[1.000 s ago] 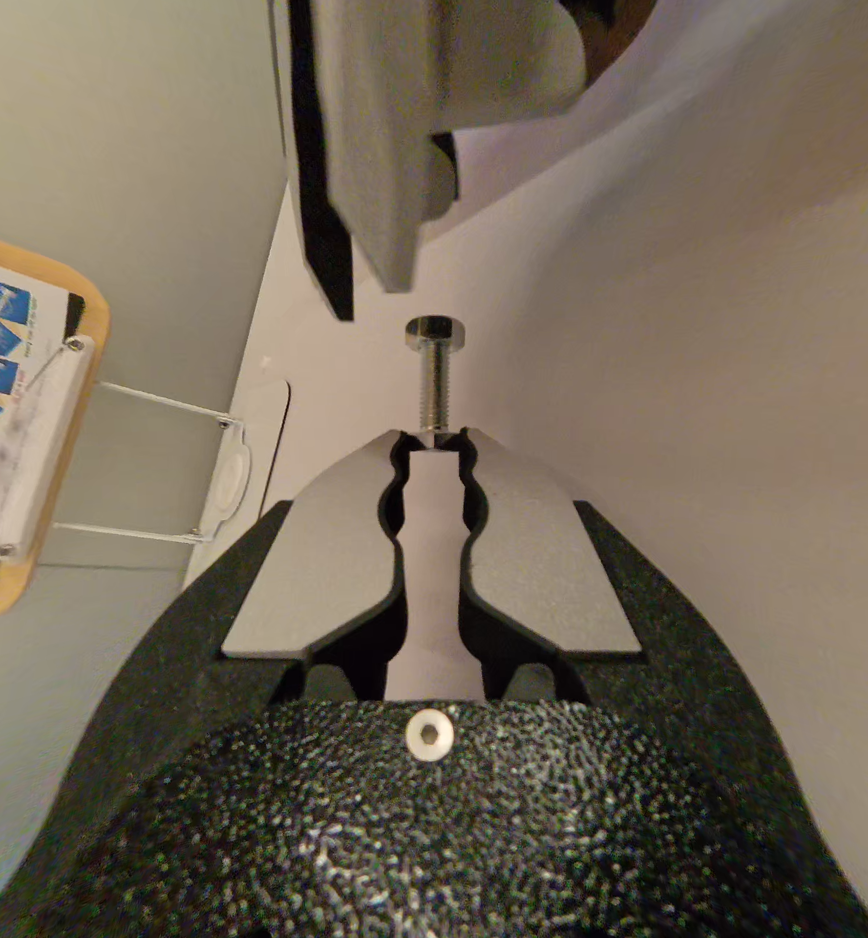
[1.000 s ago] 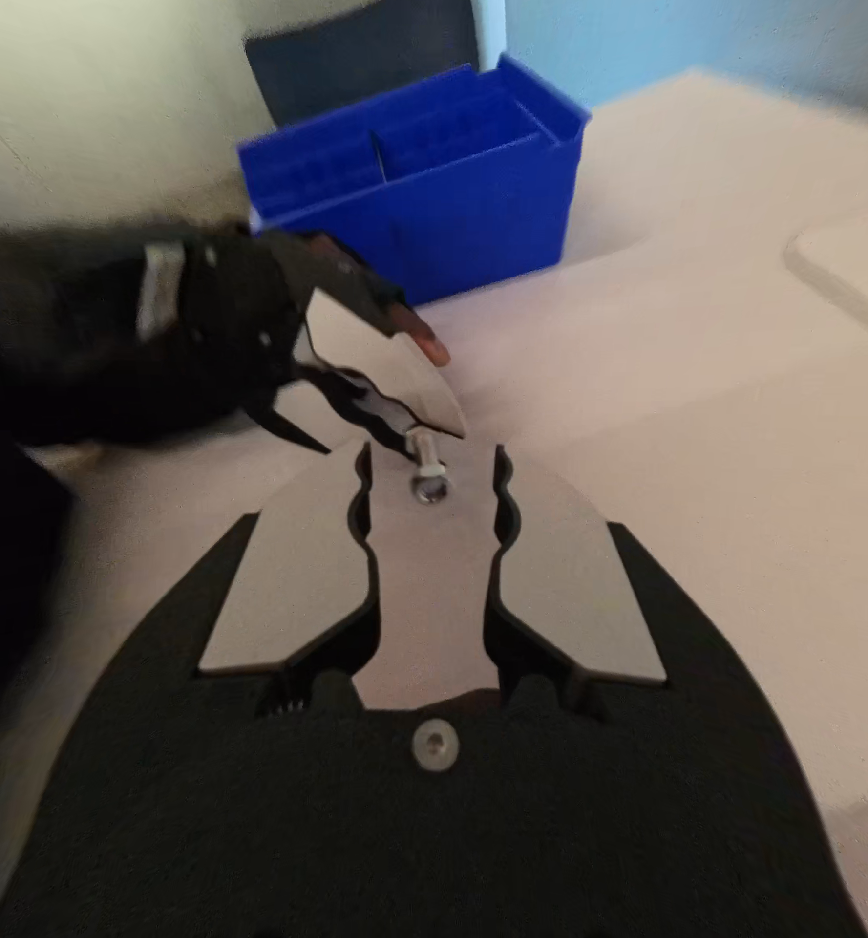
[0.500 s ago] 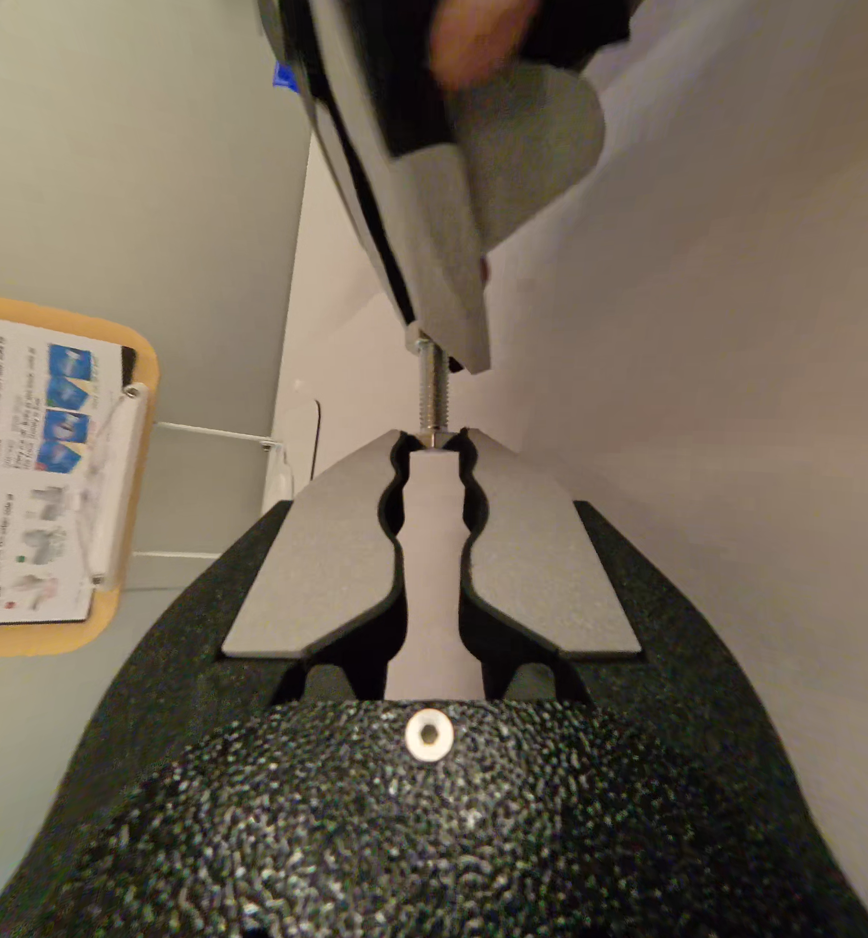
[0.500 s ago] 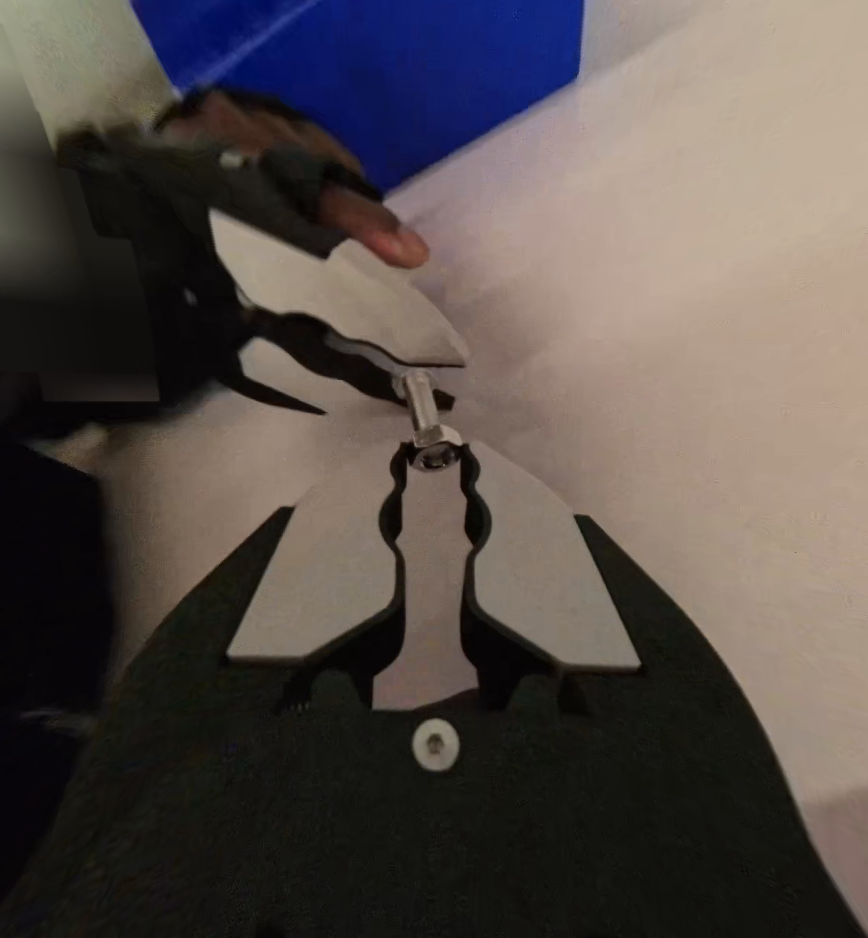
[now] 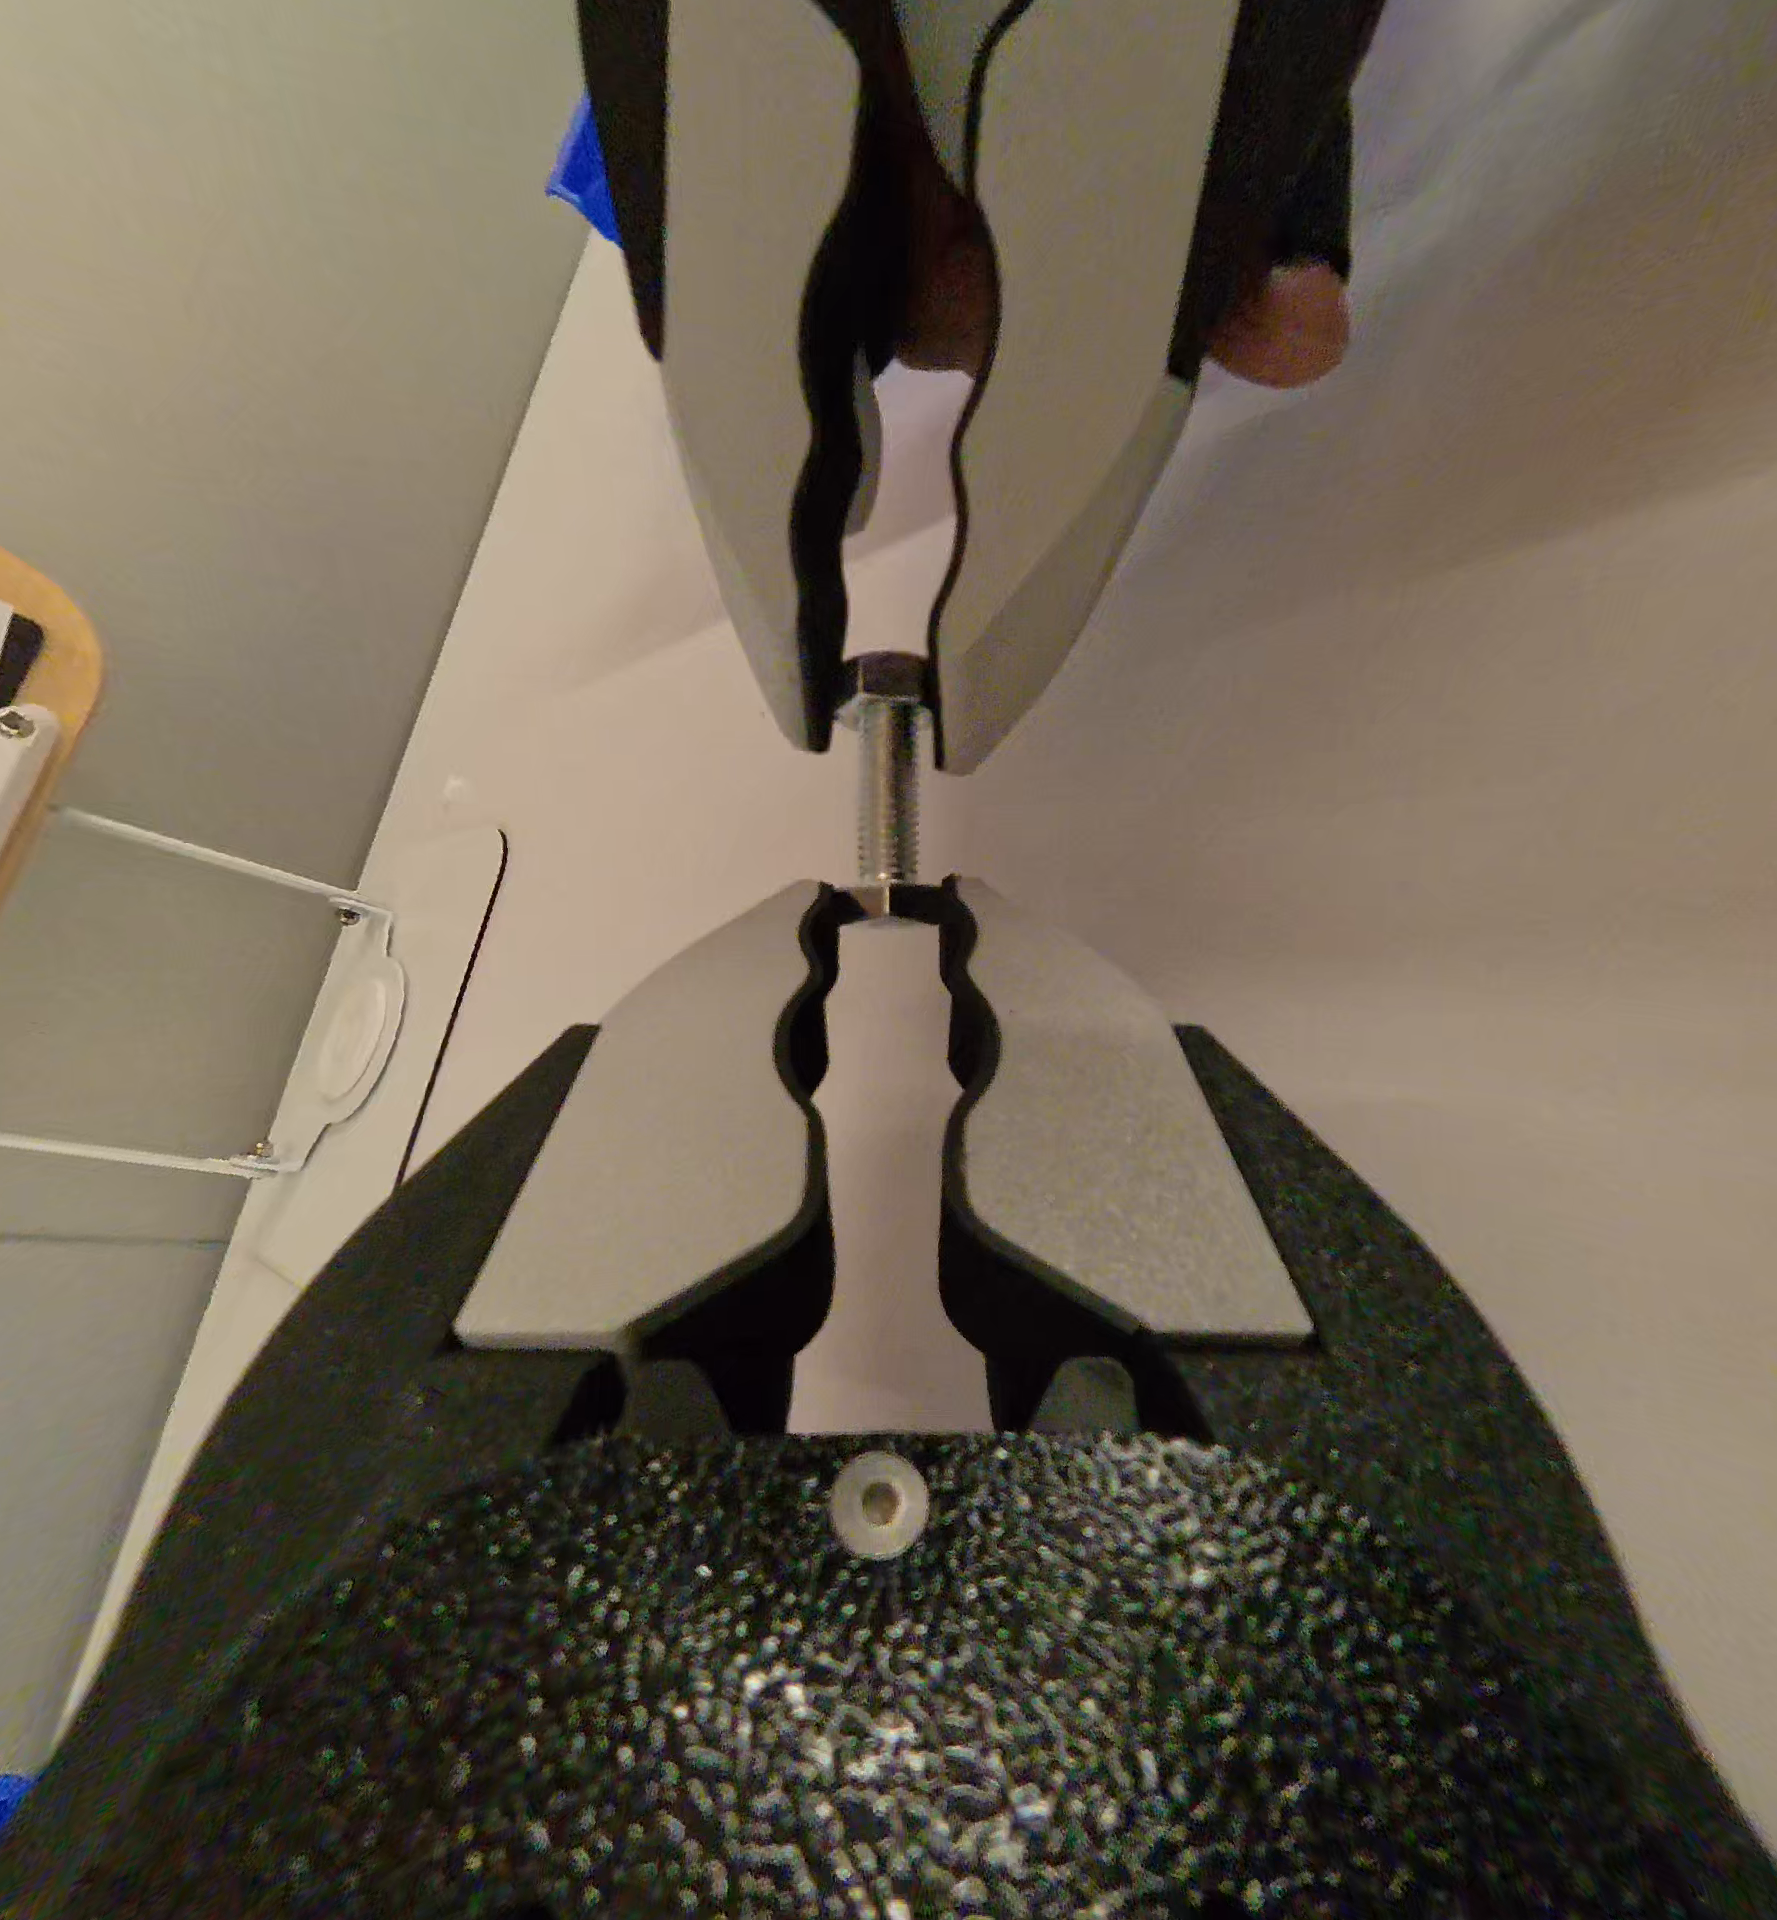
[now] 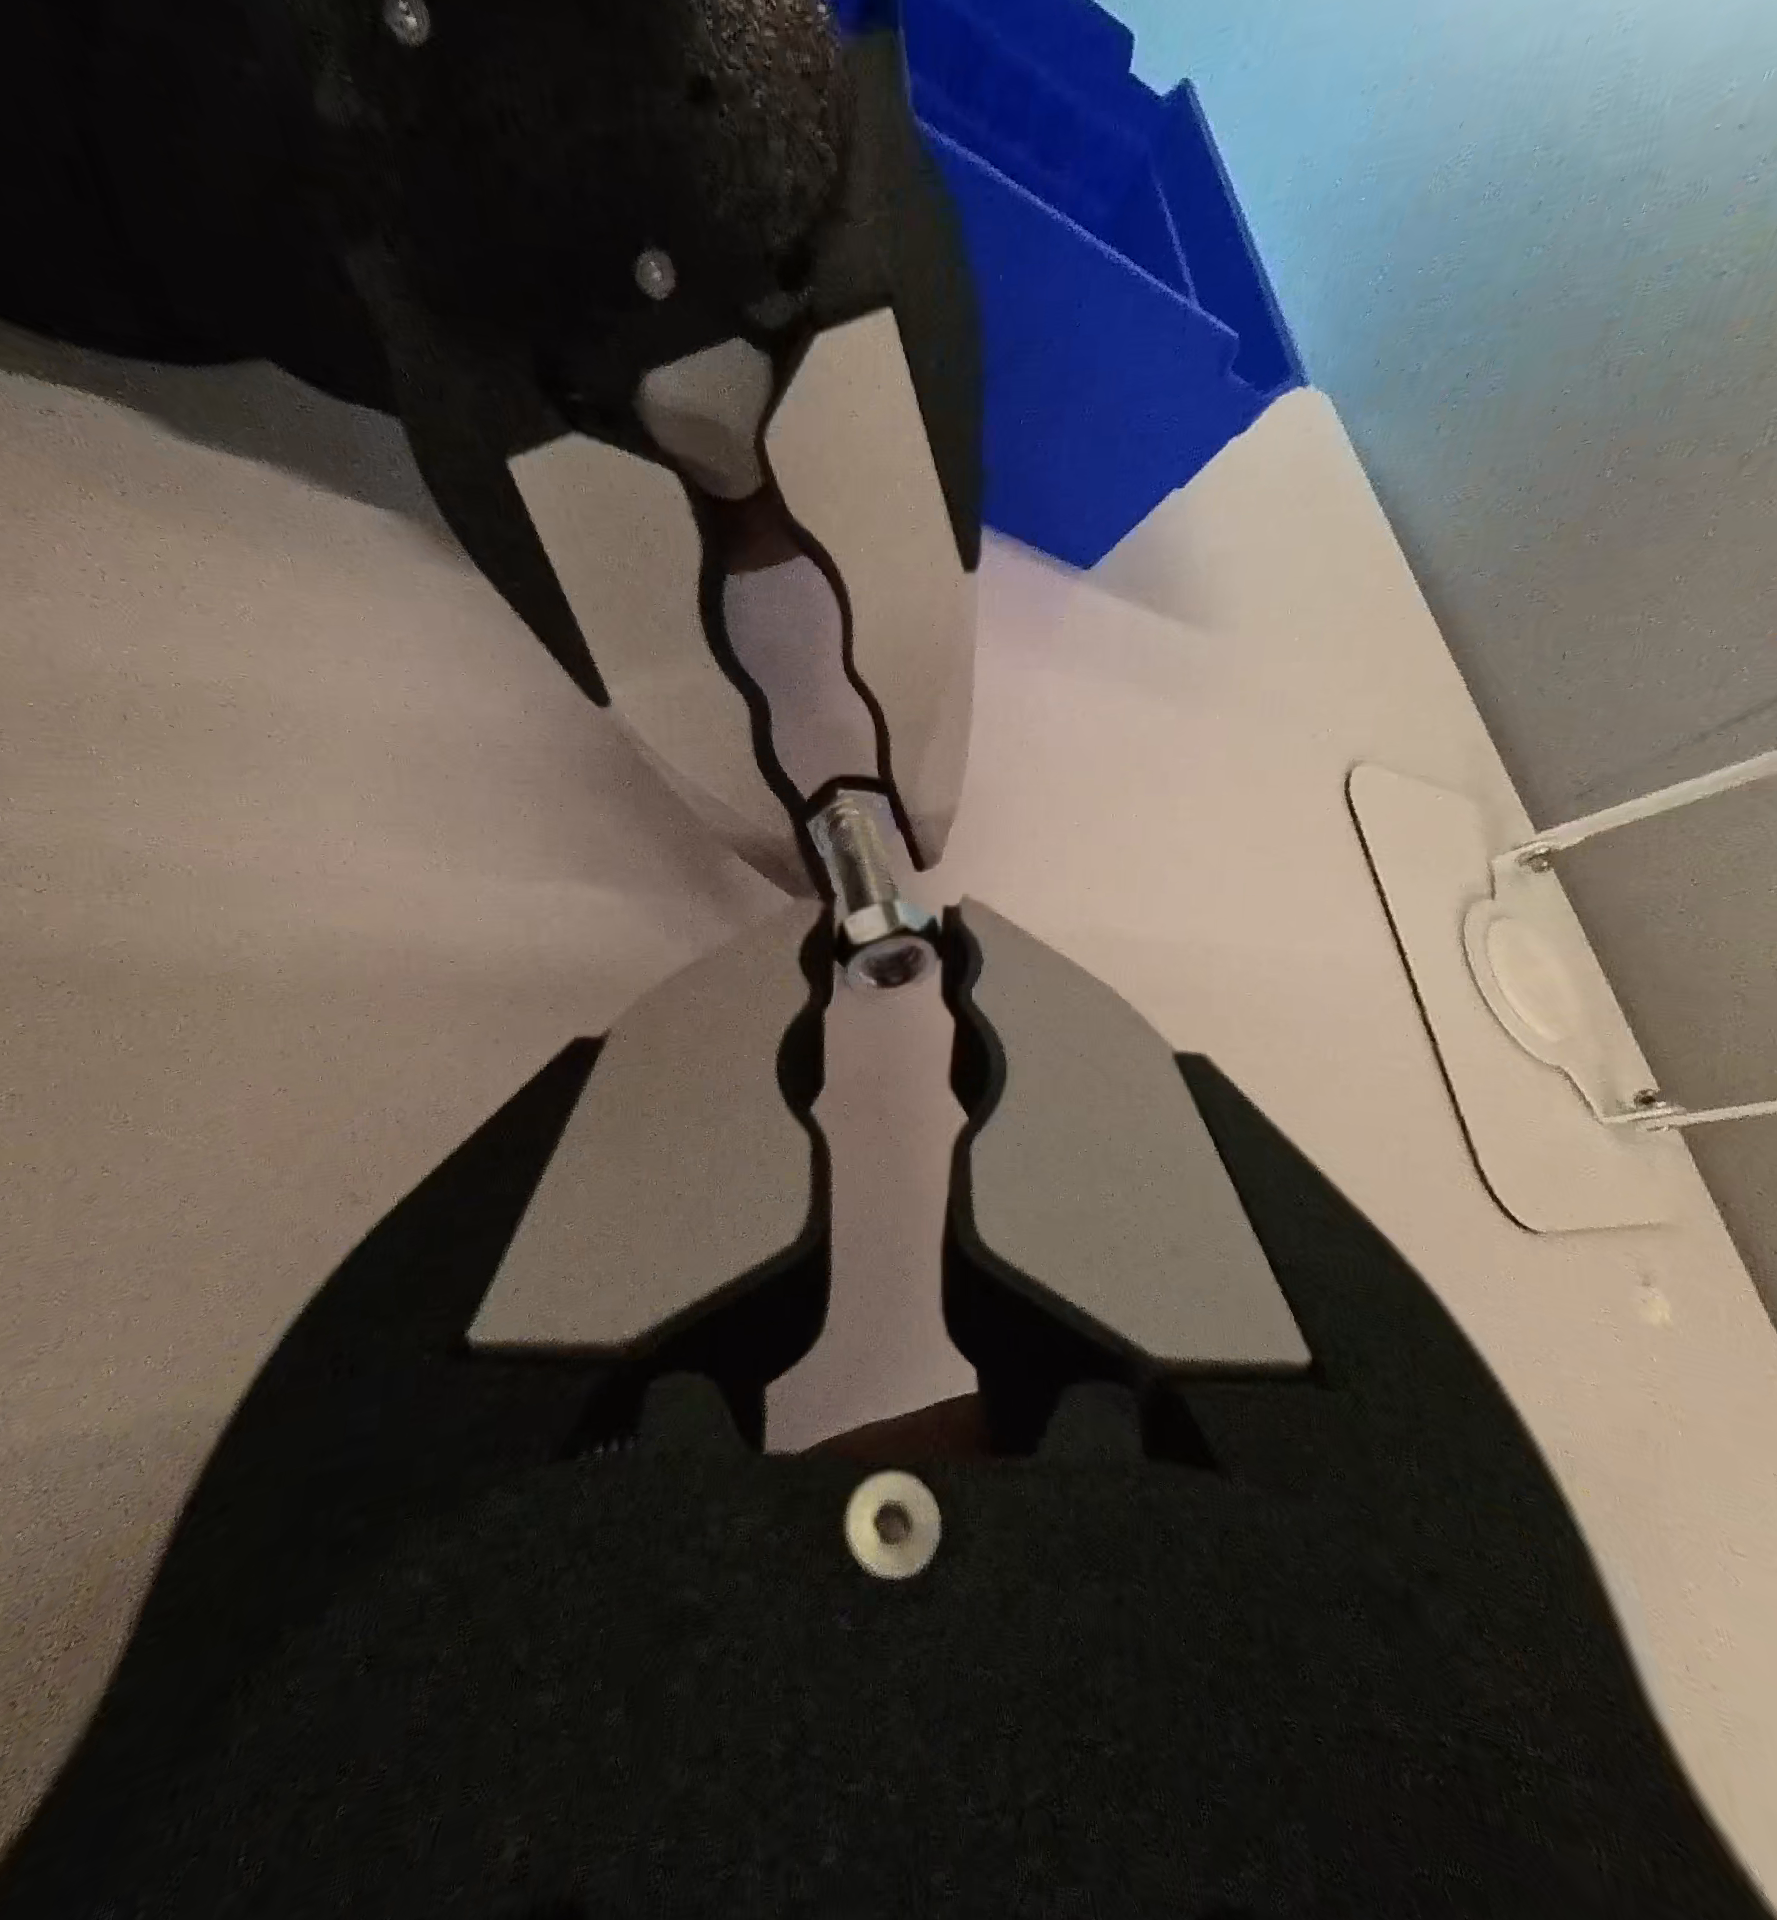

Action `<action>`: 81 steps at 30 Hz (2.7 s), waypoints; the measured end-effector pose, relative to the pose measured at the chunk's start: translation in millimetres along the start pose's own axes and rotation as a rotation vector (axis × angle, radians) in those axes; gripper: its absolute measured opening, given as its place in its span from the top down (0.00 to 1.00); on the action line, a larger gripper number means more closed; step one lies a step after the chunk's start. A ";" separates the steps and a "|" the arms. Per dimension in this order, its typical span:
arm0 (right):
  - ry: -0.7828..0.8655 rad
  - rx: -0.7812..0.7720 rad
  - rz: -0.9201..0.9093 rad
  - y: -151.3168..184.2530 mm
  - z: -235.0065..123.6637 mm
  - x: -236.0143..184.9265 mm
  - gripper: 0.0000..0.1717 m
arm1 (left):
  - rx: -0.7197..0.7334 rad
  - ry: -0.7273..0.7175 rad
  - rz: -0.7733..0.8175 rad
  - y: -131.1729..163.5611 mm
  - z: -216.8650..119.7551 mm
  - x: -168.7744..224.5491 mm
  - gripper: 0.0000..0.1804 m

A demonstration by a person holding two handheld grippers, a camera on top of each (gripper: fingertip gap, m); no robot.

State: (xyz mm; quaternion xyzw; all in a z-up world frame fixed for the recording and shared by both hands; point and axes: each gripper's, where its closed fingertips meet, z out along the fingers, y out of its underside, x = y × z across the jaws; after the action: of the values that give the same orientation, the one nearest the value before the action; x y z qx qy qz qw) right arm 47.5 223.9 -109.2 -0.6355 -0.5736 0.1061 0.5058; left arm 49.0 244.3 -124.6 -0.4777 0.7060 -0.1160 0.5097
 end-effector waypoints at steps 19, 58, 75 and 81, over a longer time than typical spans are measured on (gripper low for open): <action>-0.115 0.007 0.132 5.6 -9.4 -0.7 0.68 | 0.113 0.055 -0.148 -7.2 -8.0 -3.6 0.90; -0.517 0.082 0.992 -3.5 -6.1 -13.9 0.86 | 0.079 0.069 0.009 -8.9 -4.6 10.4 0.90; -0.059 0.044 0.081 -3.2 -5.8 -3.6 0.89 | 0.162 0.192 -0.260 -15.2 -10.7 9.2 0.90; -0.415 -0.064 0.888 14.9 -1.7 -21.3 0.89 | 0.068 0.053 0.136 -12.0 -4.2 18.0 0.90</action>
State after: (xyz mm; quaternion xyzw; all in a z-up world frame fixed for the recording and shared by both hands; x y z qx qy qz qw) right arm 51.2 207.8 -129.2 -0.7994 -0.3390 0.4180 0.2669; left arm 51.8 222.5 -125.9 -0.4080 0.7457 -0.1174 0.5135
